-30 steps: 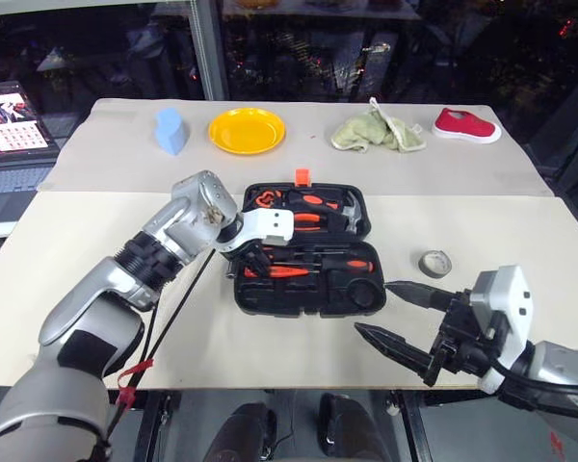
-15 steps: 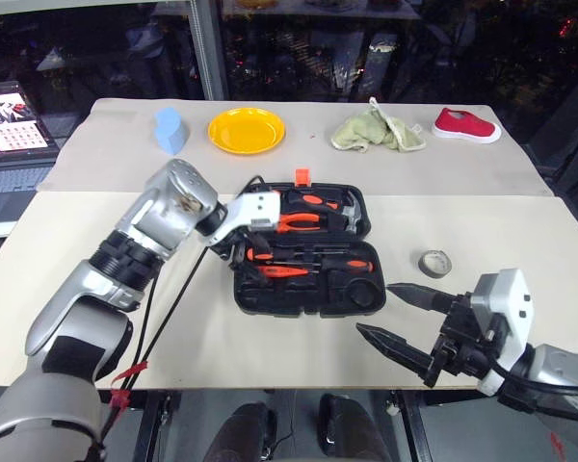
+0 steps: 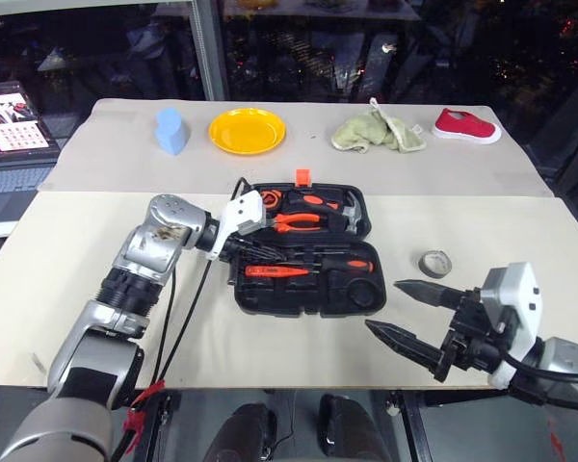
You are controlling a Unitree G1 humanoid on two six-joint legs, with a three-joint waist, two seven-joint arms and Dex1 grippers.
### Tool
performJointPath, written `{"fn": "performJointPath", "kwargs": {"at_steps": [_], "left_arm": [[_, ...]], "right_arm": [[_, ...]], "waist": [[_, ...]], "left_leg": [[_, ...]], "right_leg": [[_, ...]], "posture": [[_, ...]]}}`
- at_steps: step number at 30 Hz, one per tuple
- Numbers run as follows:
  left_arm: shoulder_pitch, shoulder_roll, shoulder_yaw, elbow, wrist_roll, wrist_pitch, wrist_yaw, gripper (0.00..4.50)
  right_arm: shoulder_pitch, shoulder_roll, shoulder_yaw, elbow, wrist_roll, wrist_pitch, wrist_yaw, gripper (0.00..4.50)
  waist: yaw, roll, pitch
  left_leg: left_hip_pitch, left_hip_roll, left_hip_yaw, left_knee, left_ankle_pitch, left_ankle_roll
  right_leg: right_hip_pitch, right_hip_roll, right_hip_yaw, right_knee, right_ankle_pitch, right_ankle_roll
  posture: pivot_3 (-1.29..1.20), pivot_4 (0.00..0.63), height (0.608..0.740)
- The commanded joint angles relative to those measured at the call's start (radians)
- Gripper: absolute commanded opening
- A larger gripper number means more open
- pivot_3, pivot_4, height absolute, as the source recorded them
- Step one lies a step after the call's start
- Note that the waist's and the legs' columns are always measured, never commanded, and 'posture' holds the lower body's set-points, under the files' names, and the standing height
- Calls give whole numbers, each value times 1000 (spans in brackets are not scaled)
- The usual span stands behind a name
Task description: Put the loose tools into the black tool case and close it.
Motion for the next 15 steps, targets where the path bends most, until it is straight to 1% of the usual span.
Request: {"fn": "performJointPath", "kwargs": {"at_steps": [1, 8, 15], "left_arm": [[8, -8, 15, 7, -4, -61, -1, 50], [61, 0, -8, 11, 18, -149, -32, 50], [43, -26, -24, 144, 70, -240, -12, 50]], "right_arm": [[-4, -9, -23, -9, 11, -16, 8, 4500], [-8, -9, -19, -6, 12, -12, 6, 4500], [-17, -7, -22, -2, 29, -13, -4, 4500]], "waist": [[0, 0, 0], [0, 0, 0], [3, 0, 0]], "left_leg": [[0, 0, 0, 0, 0, 0], [0, 0, 0, 0, 0, 0], [1, 0, 0, 0, -1, 1]], "right_leg": [[0, 0, 0, 0, 0, 0], [0, 0, 0, 0, 0, 0], [1, 0, 0, 0, 0, 0]], "posture": [[0, 150, 740], [0, 150, 740], [0, 150, 740]]}}
